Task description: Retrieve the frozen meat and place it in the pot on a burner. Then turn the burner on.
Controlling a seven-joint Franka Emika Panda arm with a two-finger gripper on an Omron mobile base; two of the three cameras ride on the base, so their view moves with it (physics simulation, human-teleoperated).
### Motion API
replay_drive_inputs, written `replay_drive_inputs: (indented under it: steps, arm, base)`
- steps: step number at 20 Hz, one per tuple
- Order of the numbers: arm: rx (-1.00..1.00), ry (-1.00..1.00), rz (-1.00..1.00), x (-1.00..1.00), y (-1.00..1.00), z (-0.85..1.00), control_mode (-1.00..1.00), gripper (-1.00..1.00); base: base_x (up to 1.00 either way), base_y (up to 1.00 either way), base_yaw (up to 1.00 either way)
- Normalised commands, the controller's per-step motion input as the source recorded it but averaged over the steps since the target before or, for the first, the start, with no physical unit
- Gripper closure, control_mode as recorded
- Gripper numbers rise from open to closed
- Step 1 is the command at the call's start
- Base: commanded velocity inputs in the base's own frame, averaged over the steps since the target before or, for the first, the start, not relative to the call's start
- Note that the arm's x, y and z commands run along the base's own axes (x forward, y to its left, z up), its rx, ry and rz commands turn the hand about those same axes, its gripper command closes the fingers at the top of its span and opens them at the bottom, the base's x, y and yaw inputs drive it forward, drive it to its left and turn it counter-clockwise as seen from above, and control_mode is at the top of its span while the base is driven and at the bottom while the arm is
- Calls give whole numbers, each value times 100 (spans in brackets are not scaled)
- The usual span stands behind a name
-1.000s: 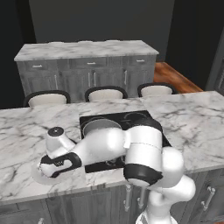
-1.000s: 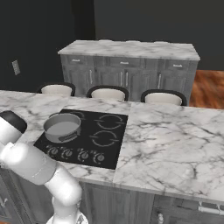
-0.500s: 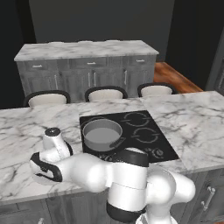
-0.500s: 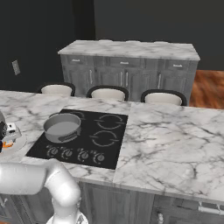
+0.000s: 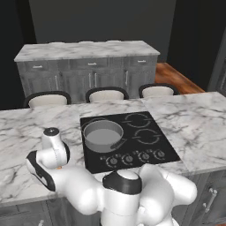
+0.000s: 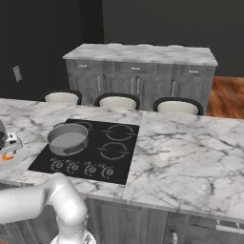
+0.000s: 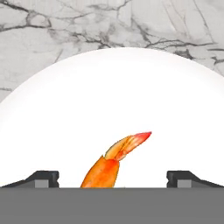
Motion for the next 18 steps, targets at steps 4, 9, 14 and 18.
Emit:
replay_drive_inputs:
  steps: [4,9,14,18]
  arm:
    - [7,0,0,0,3,-28,-100,100]
    - [1,0,0,0,0,-10,-100,100]
    - [0,0,0,0,0,-4,-100,100]
    - [0,0,0,-5,0,4,-100,100]
  base:
    - [0,0,0]
    - [0,0,0]
    - [0,0,0]
    - [0,0,0]
